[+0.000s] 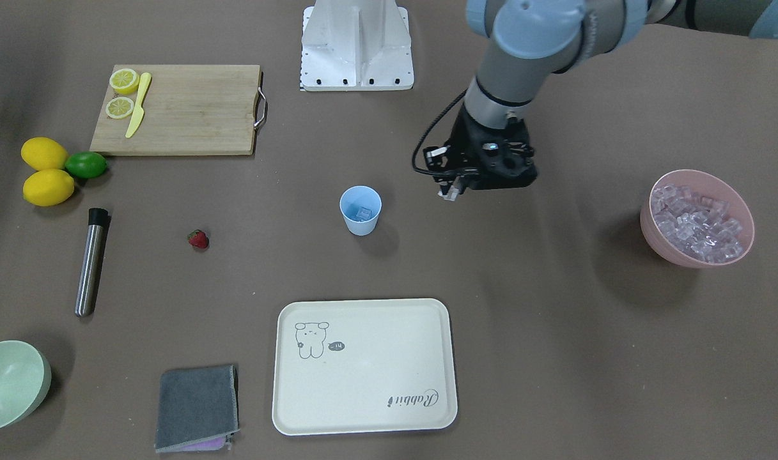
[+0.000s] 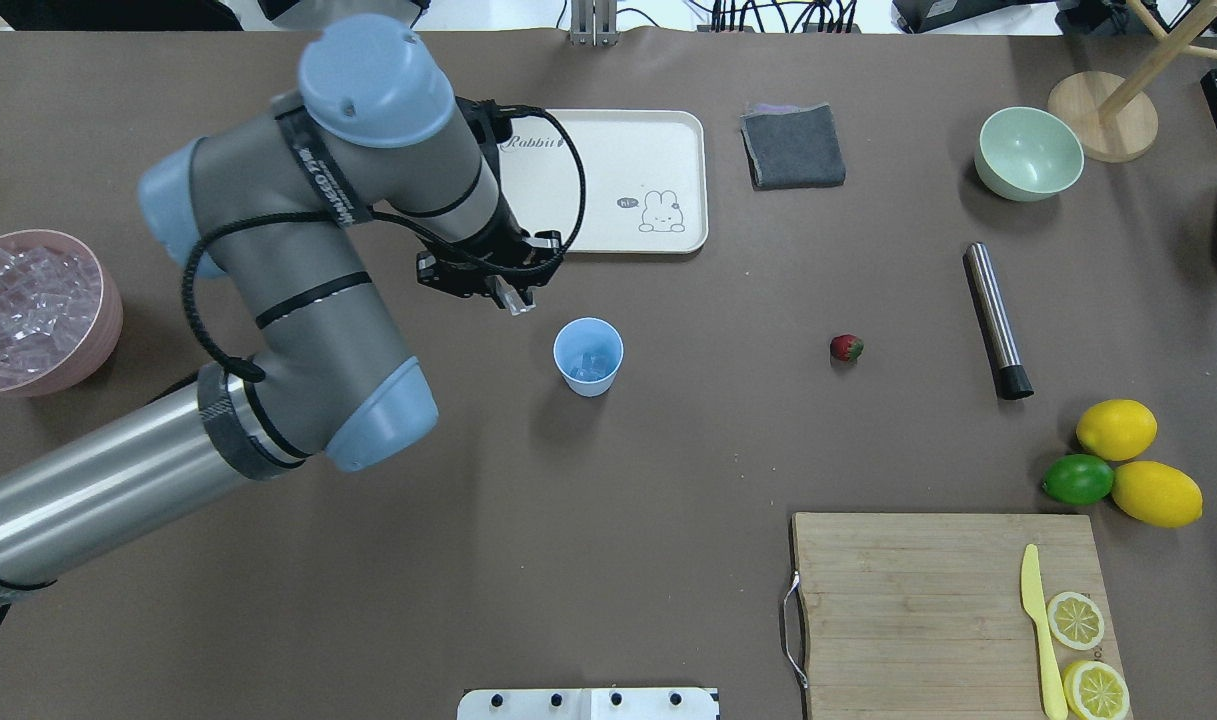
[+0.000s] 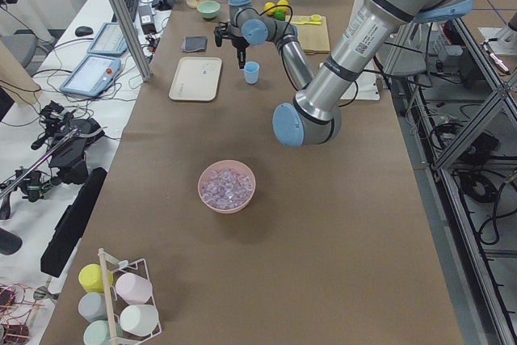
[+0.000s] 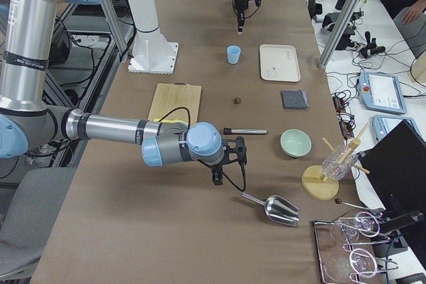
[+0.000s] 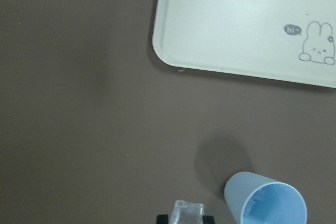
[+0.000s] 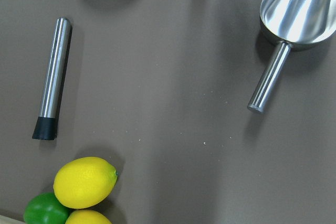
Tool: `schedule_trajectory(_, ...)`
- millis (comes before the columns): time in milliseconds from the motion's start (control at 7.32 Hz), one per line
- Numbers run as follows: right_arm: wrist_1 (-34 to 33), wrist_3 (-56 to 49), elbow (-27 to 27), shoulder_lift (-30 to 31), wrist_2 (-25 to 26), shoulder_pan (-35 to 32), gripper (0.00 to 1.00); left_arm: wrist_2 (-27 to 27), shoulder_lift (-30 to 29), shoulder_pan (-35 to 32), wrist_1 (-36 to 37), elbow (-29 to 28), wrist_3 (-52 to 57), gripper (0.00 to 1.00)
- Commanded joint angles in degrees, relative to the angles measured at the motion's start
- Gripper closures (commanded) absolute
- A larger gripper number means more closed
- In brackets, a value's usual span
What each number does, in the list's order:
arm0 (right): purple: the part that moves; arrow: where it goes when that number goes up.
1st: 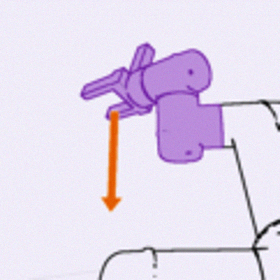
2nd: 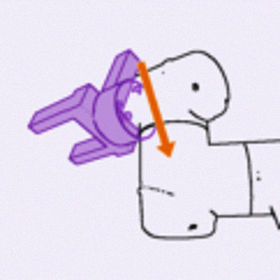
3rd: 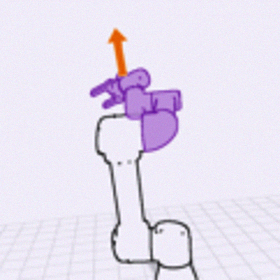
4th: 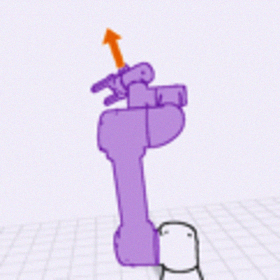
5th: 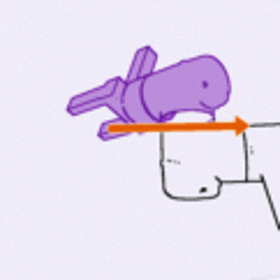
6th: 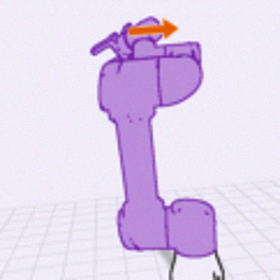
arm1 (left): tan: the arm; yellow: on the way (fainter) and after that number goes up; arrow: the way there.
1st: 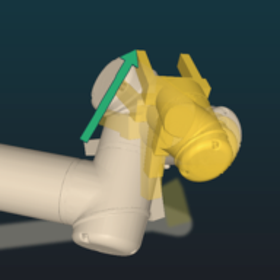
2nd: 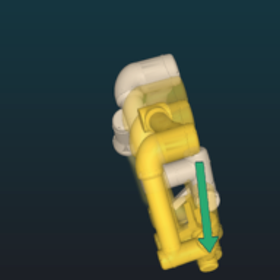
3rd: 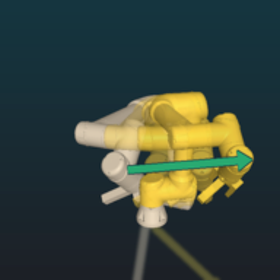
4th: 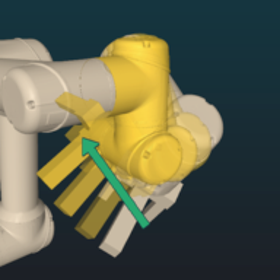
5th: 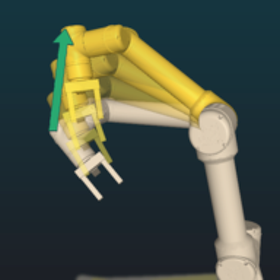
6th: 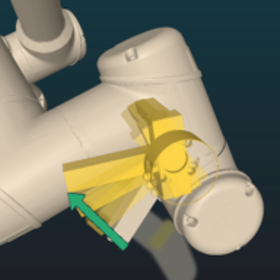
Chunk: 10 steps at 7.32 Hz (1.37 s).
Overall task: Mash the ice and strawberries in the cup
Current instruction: 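Carry the ice cube with the left gripper into the blue cup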
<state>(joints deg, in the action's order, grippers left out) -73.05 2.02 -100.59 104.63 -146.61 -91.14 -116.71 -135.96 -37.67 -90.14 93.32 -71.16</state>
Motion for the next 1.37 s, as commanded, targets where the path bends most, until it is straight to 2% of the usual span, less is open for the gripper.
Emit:
schedule_trajectory(0, -0.07, 0.0, 0.39, -0.04, 0.01, 0.0, 0.0, 2.1, -1.68, 3.12, -2.41, -3.14, -0.64, 1.0)
schedule_trajectory(410, -0.07, 0.0, 0.39, -0.04, 0.01, 0.09, 0.0, 2.63, -2.38, 4.79, -4.15, -3.84, -0.64, 1.0)
schedule_trajectory(547, 0.01, 0.0, 0.3, -0.21, 0.01, 0.09, 0.0, 3.24, -2.3, 4.79, -4.78, -4.45, -0.38, 0.17)
schedule_trajectory(683, 0.1, 2.7, 0.04, -2.13, -0.08, 0.18, 0.0, 3.86, -2.21, 4.71, -6.09, -4.72, -0.12, 0.03)
schedule_trajectory(956, 0.8, 12.97, -1.97, -5.82, 0.01, 4.98, 0.0, 3.69, -1.77, 1.39, -6.01, -3.59, 0.23, 0.03)
schedule_trajectory(1093, 0.8, 18.92, -4.07, -8.54, 0.61, 8.84, 0.0, 3.77, 1.89, -0.2, -5.49, 0.42, 2.76, 0.03)
schedule_trajectory(1230, 0.89, 26.9, -4.35, -13.52, 1.58, 12.97, 0.0, 3.77, 9.06, -2.04, -5.22, 6.99, 6.53, 0.03)
